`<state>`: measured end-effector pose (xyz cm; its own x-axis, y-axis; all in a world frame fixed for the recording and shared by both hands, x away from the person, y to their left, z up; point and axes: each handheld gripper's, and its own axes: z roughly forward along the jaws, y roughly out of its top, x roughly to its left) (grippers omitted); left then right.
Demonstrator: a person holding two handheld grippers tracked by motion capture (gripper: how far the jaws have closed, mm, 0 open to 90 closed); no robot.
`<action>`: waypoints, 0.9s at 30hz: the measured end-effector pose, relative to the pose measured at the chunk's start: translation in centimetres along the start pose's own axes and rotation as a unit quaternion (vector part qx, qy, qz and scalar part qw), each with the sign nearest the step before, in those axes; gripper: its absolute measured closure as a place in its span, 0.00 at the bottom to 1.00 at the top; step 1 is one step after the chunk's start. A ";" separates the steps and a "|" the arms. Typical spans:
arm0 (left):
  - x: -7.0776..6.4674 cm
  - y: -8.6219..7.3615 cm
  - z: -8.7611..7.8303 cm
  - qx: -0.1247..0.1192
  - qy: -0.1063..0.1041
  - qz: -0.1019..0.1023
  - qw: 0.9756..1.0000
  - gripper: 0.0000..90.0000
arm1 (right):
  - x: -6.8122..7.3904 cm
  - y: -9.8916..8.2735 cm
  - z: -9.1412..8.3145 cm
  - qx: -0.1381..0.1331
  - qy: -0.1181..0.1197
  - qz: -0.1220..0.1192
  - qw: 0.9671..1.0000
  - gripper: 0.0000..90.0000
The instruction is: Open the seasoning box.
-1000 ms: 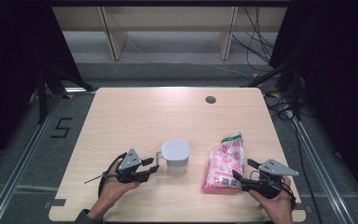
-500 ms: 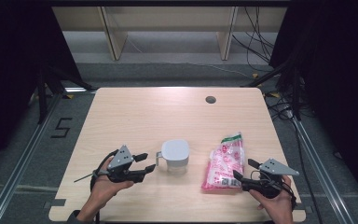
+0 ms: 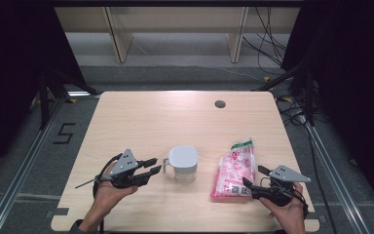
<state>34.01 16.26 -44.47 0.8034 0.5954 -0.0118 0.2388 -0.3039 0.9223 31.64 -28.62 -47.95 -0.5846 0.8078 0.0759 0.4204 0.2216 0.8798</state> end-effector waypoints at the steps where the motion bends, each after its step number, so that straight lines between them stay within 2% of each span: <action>1: -0.2 0.2 0.0 0.001 0.004 0.001 1.000 0.82 | 0.1 0.0 0.0 0.000 -0.006 0.003 1.000 0.27; 2: -0.3 0.4 0.1 0.000 0.004 0.006 1.000 0.85 | 0.1 0.1 -0.1 0.010 -0.006 0.005 1.000 0.27; 3: -0.3 0.6 0.1 -0.002 0.006 0.015 1.000 0.88 | 0.0 0.1 0.0 0.005 -0.004 -0.002 1.000 0.27; 4: -0.4 0.9 0.2 -0.004 0.007 0.011 1.000 0.90 | 0.2 0.1 0.1 0.003 -0.002 0.002 1.000 0.27; 5: -0.4 1.1 0.4 -0.007 0.006 0.018 1.000 0.92 | 0.2 0.1 0.1 0.002 -0.004 -0.007 1.000 0.27; 6: -0.6 1.3 0.5 -0.007 0.006 0.016 1.000 0.94 | 0.5 0.1 -0.1 0.007 -0.004 0.005 1.000 0.27; 7: -0.5 1.5 0.6 -0.007 0.009 0.027 1.000 0.95 | 0.6 0.1 -0.1 0.007 -0.003 0.008 1.000 0.28; 8: -0.7 1.6 0.9 -0.014 0.007 0.020 1.000 0.97 | 0.6 0.1 -0.1 0.008 -0.003 0.007 1.000 0.28; 9: -0.8 1.8 1.0 -0.010 0.007 0.024 1.000 0.98 | 0.5 0.1 -0.1 0.005 -0.007 -0.006 1.000 0.28; 10: -0.7 1.9 1.3 -0.013 0.005 0.033 0.999 0.99 | 0.5 0.1 -0.2 0.004 -0.007 -0.005 1.000 0.28; 11: -0.9 2.1 1.5 -0.012 0.005 0.027 1.000 0.99 | 0.5 0.1 -0.2 0.003 -0.006 -0.007 1.000 0.28; 12: -0.8 2.3 1.8 -0.016 0.000 0.029 0.999 0.99 | 0.5 0.1 -0.1 0.004 -0.003 -0.006 1.000 0.28; 13: -0.7 2.6 2.0 -0.016 -0.001 0.042 0.999 0.99 | 0.7 0.1 -0.2 0.008 -0.005 0.009 1.000 0.28; 14: -0.6 2.9 2.3 -0.014 -0.001 0.046 0.999 0.99 | 0.7 0.1 -0.1 0.011 -0.007 0.004 1.000 0.28; 15: -0.7 3.0 2.7 -0.015 -0.002 0.032 0.999 0.99 | 0.8 0.1 0.0 0.010 -0.004 0.008 1.000 0.28; 16: -0.4 3.2 3.0 -0.014 -0.004 0.044 0.999 0.99 | 0.6 0.1 0.0 0.007 -0.004 -0.008 1.000 0.28; 18: -0.5 3.1 3.7 -0.010 -0.006 0.028 1.000 0.99 | 0.6 0.2 0.1 0.005 0.002 -0.007 1.000 0.28; 20: -0.3 2.9 4.2 0.001 -0.004 0.035 0.999 0.99 | 0.5 0.1 0.0 0.006 -0.007 -0.010 1.000 0.28; 22: -0.2 2.7 4.4 0.003 -0.004 0.032 0.999 0.99 | 0.5 0.1 0.0 0.006 -0.003 -0.002 1.000 0.28; 24: 0.2 2.5 4.5 0.002 -0.003 0.016 1.000 0.99 | 0.6 0.2 0.0 0.004 -0.001 -0.005 1.000 0.28; 25: 0.5 2.5 4.4 0.002 0.000 0.031 1.000 0.99 | 0.6 0.2 0.1 0.004 0.003 -0.008 1.000 0.28; 27: 0.5 2.3 4.3 0.000 -0.002 0.013 1.000 0.99 | 0.6 0.1 0.1 0.006 -0.001 -0.008 1.000 0.28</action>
<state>37.31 12.64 -44.00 0.8115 0.5843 0.0096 0.2183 -0.3184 0.9225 31.39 -28.09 -47.81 -0.5894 0.8056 0.0600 0.4190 0.2414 0.8753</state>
